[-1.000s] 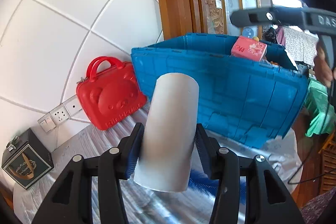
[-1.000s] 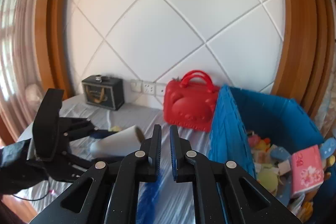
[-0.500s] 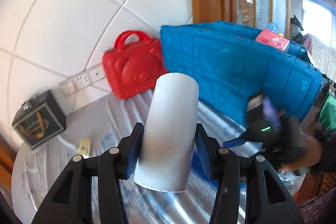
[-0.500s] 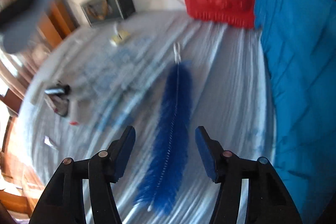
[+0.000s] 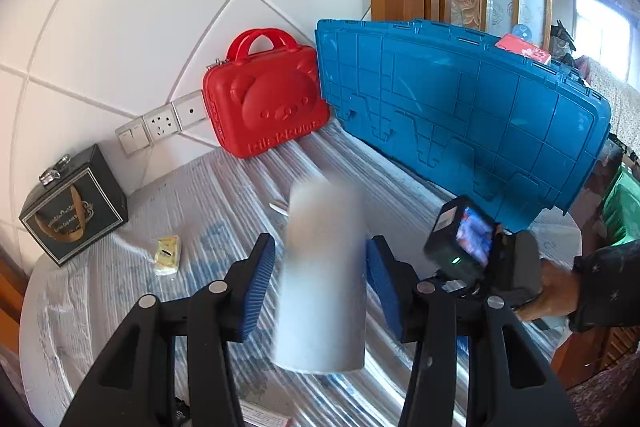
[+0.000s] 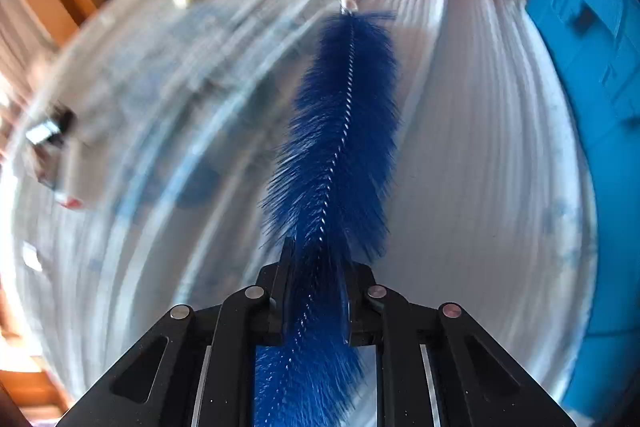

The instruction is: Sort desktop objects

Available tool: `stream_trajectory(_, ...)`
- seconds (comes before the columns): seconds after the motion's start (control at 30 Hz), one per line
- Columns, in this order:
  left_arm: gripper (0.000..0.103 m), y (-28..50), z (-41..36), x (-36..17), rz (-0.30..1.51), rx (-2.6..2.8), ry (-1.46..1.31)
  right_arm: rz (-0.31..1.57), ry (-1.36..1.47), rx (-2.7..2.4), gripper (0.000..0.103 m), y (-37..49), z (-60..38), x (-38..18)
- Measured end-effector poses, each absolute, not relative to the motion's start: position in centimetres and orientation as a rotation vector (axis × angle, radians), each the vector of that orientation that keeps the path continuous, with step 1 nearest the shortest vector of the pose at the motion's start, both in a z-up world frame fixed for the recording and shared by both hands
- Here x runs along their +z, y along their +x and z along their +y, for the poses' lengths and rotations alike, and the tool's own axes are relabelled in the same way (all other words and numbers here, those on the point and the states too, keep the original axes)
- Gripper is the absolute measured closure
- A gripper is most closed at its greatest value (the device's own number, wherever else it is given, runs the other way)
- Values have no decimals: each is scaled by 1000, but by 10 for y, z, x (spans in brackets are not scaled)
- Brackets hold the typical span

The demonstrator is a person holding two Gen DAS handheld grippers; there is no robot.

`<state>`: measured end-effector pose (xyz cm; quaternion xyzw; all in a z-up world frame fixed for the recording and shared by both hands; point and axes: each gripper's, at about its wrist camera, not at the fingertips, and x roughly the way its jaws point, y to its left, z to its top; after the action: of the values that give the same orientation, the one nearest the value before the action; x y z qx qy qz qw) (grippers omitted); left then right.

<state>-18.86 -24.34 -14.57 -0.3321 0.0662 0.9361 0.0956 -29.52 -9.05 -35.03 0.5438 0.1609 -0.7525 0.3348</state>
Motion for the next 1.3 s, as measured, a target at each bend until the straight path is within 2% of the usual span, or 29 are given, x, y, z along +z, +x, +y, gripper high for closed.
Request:
stream_trajectory(0.1,55,-187,-247,-136,184,2783,-944,111,1430,-1863,86,-299,-74,-328)
stream_trajectory(0.17,55,-186,-249,-130,181,2793,-923,-21,1399,-1815,86,-299,-67,-311)
stream_trajectory(0.27,55,-185,-249,-124,185,2799,-913,-85,1338,-1812,86,-297,-64,-290)
stream_trajectory(0.33,55,-185,-247,-122,192,2798,-915,-83,1279,-1837,99,-295,-63,-271)
stream_trajectory(0.37,56,-184,-245,-120,199,2800,-909,-91,1242,-1845,101,-293,-61,-259)
stream_trajectory(0.5,58,-184,-240,-118,205,2803,-897,16,1105,-1921,101,-281,-61,-209)
stream_trajectory(0.57,60,-183,-238,-119,200,2807,-900,48,1110,-1918,101,-279,-71,-209)
stream_trajectory(0.6,67,-182,-238,-120,189,2802,-907,62,1112,-1919,101,-278,-72,-210)
stream_trajectory(0.73,68,-181,-240,-136,179,2806,-974,83,1155,-1902,101,-279,-70,-225)
stream_trajectory(0.77,68,-180,-242,-141,169,2812,-994,109,1177,-1904,97,-279,-71,-232)
stream_trajectory(0.83,64,-184,-247,-158,163,2800,-1086,165,1240,-1894,78,-278,-78,-248)
stream_trajectory(0.9,45,-188,-250,-182,216,2813,-1185,205,1303,-1879,18,-276,-83,-269)
stream_trajectory(0.93,43,-190,-250,-197,263,2817,-1226,232,1312,-1882,11,-274,-86,-280)
stream_trajectory(1.1,43,-208,-252,-248,219,2705,-1354,376,1335,-1916,12,-267,-99,-327)
stream_trajectory(1.2,43,-230,-249,-284,219,2582,-1454,481,1348,-1942,26,-264,-107,-352)
stream_trajectory(1.3,43,-247,-248,-309,259,2527,-1495,495,1372,-1958,30,-262,-108,-367)
